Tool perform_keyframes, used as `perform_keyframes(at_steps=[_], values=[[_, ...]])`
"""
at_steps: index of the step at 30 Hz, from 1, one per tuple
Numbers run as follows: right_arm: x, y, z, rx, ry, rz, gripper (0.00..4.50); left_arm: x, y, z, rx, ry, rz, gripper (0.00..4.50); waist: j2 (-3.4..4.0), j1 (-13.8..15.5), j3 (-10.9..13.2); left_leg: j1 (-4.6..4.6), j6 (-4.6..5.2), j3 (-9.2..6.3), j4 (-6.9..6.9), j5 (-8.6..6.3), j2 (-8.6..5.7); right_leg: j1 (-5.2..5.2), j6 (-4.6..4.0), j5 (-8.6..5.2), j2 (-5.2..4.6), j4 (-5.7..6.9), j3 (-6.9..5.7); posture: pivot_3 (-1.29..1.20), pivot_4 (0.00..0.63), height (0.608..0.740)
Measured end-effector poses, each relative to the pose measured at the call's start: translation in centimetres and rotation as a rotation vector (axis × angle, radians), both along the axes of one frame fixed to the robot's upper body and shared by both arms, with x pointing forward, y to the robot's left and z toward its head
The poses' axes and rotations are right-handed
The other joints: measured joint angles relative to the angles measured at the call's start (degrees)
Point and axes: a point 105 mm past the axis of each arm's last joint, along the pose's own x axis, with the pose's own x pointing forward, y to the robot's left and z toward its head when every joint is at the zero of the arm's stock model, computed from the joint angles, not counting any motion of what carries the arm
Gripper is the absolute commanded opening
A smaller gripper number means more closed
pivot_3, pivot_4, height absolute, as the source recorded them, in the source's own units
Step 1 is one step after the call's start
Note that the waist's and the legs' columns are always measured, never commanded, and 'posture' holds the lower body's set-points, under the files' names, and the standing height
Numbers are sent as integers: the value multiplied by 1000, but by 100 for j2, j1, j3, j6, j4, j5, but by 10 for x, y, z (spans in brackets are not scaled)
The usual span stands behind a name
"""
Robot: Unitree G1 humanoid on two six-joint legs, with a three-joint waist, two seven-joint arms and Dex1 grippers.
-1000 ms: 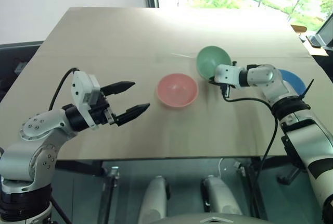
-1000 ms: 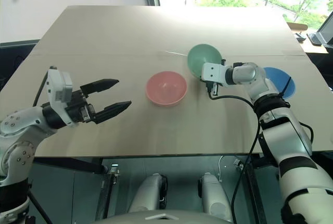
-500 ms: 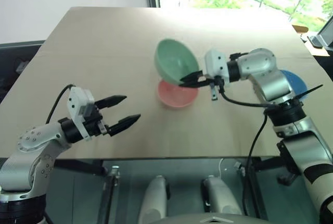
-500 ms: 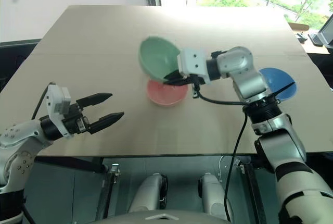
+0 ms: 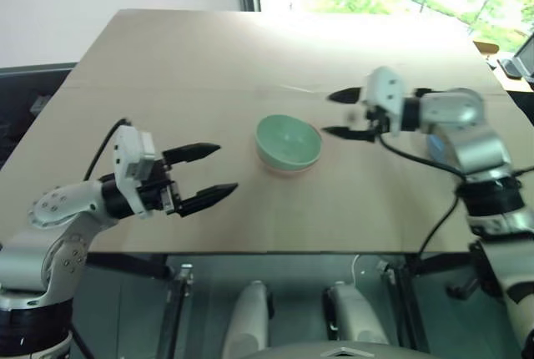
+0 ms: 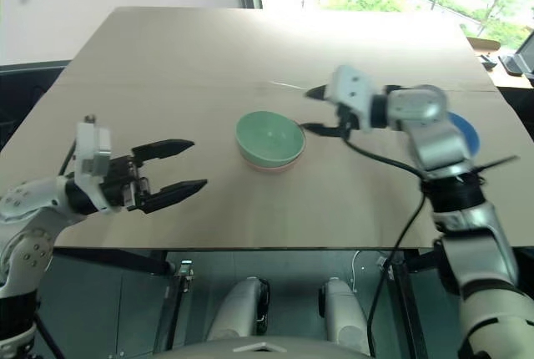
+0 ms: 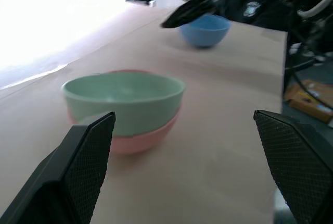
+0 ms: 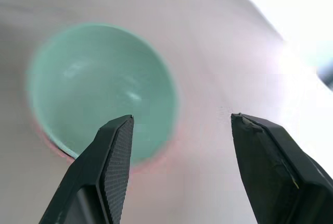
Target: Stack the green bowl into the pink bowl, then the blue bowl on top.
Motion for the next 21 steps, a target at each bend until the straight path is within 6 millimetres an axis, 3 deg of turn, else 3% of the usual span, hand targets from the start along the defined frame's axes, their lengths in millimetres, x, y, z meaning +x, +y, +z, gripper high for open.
perform_keyframes(at_steps=[3, 8, 12, 17, 20, 21], values=[[-2, -50, -24, -5, 73, -247, 3135, -1, -10, 9, 14, -17, -84, 4500, 8, -48, 3, 5, 0, 8, 0, 0, 0, -2, 0, 0, 4, 4, 12, 0, 150, 740], [-18, -89, -35, 48, 135, -488, 3135, 7, -30, 28, 19, -67, -207, 4500, 10, -137, 2, 6, 1, 8, 0, 0, 3, -4, 2, 0, 12, 7, 17, 0, 150, 740], [-25, -98, -50, 66, 201, -571, 3135, 13, -38, 19, 26, -29, -239, 4500, 10, -205, 2, 8, 1, 18, 0, 0, 2, -5, 4, 0, 11, 7, 29, 0, 150, 740], [-24, -100, -52, 84, 220, -600, 3135, 16, -39, 16, 33, -26, -225, 4500, 10, -179, 3, 4, 1, 13, 0, 0, 3, -6, 4, 0, 12, 6, 25, 0, 150, 740], [-22, -99, -54, 89, 227, -599, 2360, 20, -39, 16, 38, -36, -190, 4500, 10, -177, 2, 4, 1, 15, 2, 0, 2, -4, 4, 0, 10, 3, 25, 0, 150, 740], [-20, -99, -56, 87, 233, -599, 1827, 22, -39, 16, 40, -38, -177, 4500, 10, -177, 2, 4, 1, 15, 2, 0, 2, -4, 4, 0, 10, 3, 25, 0, 150, 740]])
